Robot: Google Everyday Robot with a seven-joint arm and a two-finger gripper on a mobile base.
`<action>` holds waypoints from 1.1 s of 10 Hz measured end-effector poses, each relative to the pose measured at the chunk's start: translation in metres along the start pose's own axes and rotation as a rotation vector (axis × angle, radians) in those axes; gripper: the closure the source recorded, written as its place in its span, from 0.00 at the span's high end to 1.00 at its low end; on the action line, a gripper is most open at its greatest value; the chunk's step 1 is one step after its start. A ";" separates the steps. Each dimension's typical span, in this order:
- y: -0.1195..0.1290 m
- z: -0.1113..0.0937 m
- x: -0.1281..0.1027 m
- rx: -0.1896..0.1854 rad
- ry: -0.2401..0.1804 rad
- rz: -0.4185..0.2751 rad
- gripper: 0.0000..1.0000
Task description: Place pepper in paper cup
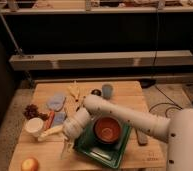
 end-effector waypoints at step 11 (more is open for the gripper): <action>-0.096 -0.036 -0.031 -0.346 0.290 0.067 0.80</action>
